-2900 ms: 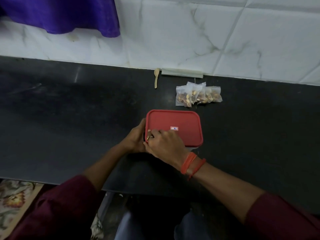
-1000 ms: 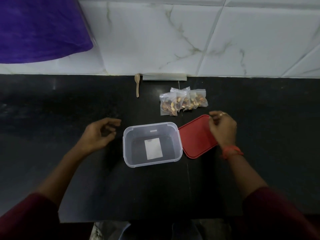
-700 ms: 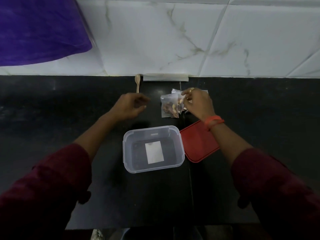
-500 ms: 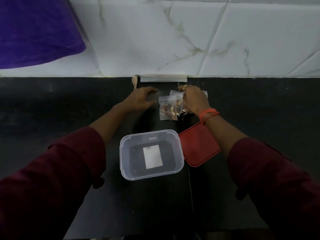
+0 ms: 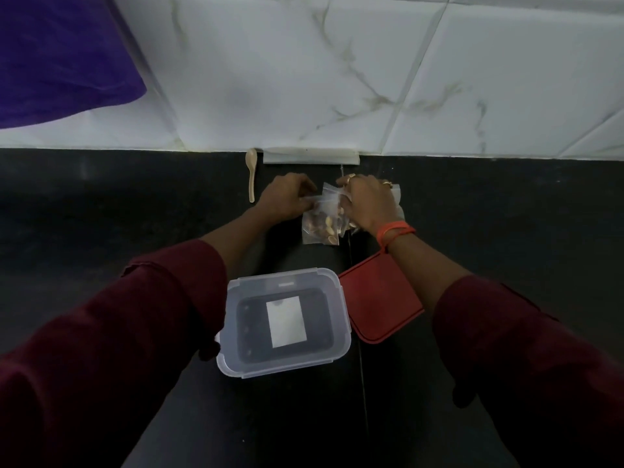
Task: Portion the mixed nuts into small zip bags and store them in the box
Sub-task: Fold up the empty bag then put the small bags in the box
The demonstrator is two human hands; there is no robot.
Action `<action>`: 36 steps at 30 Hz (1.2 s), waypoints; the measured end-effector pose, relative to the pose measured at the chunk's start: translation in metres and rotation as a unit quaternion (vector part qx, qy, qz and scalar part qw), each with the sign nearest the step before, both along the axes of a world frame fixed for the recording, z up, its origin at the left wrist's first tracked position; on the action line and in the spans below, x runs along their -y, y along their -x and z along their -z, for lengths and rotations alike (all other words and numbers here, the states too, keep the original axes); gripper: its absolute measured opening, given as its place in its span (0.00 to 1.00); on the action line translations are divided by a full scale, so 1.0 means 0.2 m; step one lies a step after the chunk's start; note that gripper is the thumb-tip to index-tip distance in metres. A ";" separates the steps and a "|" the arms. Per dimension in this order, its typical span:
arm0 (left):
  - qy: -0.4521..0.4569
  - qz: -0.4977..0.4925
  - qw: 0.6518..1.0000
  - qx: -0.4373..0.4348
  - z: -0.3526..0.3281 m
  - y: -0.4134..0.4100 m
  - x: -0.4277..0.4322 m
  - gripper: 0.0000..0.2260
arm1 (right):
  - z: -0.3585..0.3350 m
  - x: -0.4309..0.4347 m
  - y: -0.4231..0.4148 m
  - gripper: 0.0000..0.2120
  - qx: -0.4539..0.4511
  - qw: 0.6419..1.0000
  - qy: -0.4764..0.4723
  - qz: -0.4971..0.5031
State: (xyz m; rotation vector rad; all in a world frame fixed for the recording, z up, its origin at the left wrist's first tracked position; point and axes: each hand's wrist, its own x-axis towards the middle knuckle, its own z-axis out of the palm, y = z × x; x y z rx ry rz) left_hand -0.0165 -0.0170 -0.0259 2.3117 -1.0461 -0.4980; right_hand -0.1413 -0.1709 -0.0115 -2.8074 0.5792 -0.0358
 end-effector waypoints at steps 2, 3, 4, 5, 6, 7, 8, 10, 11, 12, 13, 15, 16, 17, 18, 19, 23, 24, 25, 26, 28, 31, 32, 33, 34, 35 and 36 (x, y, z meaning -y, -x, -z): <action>-0.018 0.025 1.000 0.003 -0.04 0.00 -0.02 0.12 | -0.01 0.00 0.00 0.18 0.003 1.000 -0.003 0.011; -0.027 0.038 0.999 0.003 -0.06 -0.01 -0.04 0.11 | -0.01 -0.01 0.00 0.17 0.002 1.000 -0.003 0.015; -0.032 0.049 0.998 0.002 -0.09 0.00 -0.06 0.09 | -0.01 -0.01 0.00 0.16 0.002 1.000 -0.002 0.016; -0.031 0.057 0.998 0.002 -0.13 0.00 -0.09 0.09 | -0.01 -0.01 0.00 0.15 0.002 1.000 0.000 0.014; -0.024 0.064 0.998 0.006 -0.16 0.01 -0.13 0.08 | -0.01 -0.02 0.00 0.14 0.002 1.000 0.004 0.012; -0.011 0.067 0.998 0.013 -0.19 0.02 -0.16 0.08 | -0.02 -0.03 0.00 0.14 0.004 1.000 0.012 0.011; 0.007 0.064 0.998 0.020 -0.23 0.04 -0.20 0.09 | -0.02 -0.03 0.01 0.14 0.006 1.000 0.018 0.010; 0.038 0.038 0.998 0.024 -0.28 0.08 -0.30 0.09 | -0.04 -0.05 0.02 0.14 0.018 0.999 0.023 0.012; 0.049 0.023 0.998 0.027 -0.31 0.10 -0.35 0.08 | -0.05 -0.06 0.02 0.13 0.026 0.999 0.022 0.014; 0.060 0.010 0.998 0.030 -0.34 0.11 -0.40 0.09 | -0.07 -0.07 0.03 0.12 0.032 0.999 0.019 0.014; 0.068 0.000 0.997 0.033 -0.36 0.13 -0.45 0.09 | -0.10 -0.08 0.03 0.12 0.038 0.999 0.014 0.010; 0.085 -0.013 0.996 0.037 -0.42 0.16 -0.55 0.10 | -0.16 -0.12 0.06 0.10 0.062 0.998 0.002 -0.001; 0.097 -0.017 0.994 0.038 -0.45 0.19 -0.60 0.10 | -0.19 -0.14 0.08 0.09 0.079 0.997 -0.001 -0.007; 0.113 -0.020 0.993 0.038 -0.47 0.21 -0.64 0.10 | -0.23 -0.16 0.09 0.09 0.098 0.995 0.000 -0.010; 0.128 -0.021 0.991 0.039 -0.50 0.23 -0.68 0.10 | -0.27 -0.19 0.11 0.09 0.118 0.993 0.001 -0.013; 0.141 -0.020 0.989 0.040 -0.52 0.26 -0.72 0.10 | -0.30 -0.22 0.14 0.09 0.138 0.990 -0.001 -0.014; 0.184 -0.019 0.982 0.042 -0.59 0.37 -0.83 0.16 | -0.47 -0.34 0.23 0.11 0.214 0.976 -0.019 -0.021; 0.190 -0.018 0.981 0.042 -0.60 0.40 -0.85 0.17 | -0.49 -0.36 0.26 0.11 0.226 0.973 -0.028 -0.029; 0.193 -0.017 0.980 0.045 -0.60 0.43 -0.87 0.16 | -0.52 -0.39 0.30 0.11 0.232 0.971 -0.043 -0.045; 0.191 -0.016 0.980 0.053 -0.59 0.46 -0.88 0.16 | -0.53 -0.41 0.33 0.11 0.232 0.968 -0.064 -0.064; 0.177 -0.017 0.982 0.068 -0.57 0.52 -0.91 0.14 | -0.54 -0.46 0.40 0.10 0.217 0.966 -0.096 -0.104; 0.154 -0.014 0.985 0.073 -0.50 0.58 -0.94 0.11 | -0.51 -0.53 0.51 0.10 0.189 0.967 -0.101 -0.134; 0.142 -0.009 0.987 0.075 -0.47 0.60 -0.95 0.12 | -0.49 -0.55 0.54 0.11 0.179 0.968 -0.105 -0.140; 0.129 -0.006 0.988 0.081 -0.44 0.61 -0.96 0.12 | -0.48 -0.57 0.57 0.11 0.169 0.969 -0.102 -0.147; 0.114 -0.008 0.989 0.089 -0.41 0.63 -0.97 0.11 | -0.46 -0.58 0.60 0.11 0.162 0.971 -0.091 -0.152; 0.097 -0.013 0.990 0.100 -0.38 0.64 -0.98 0.10 | -0.45 -0.59 0.62 0.11 0.158 0.972 -0.076 -0.155; 0.082 -0.020 0.990 0.113 -0.35 0.66 -0.98 0.10 | -0.42 -0.59 0.63 0.10 0.151 0.974 -0.065 -0.157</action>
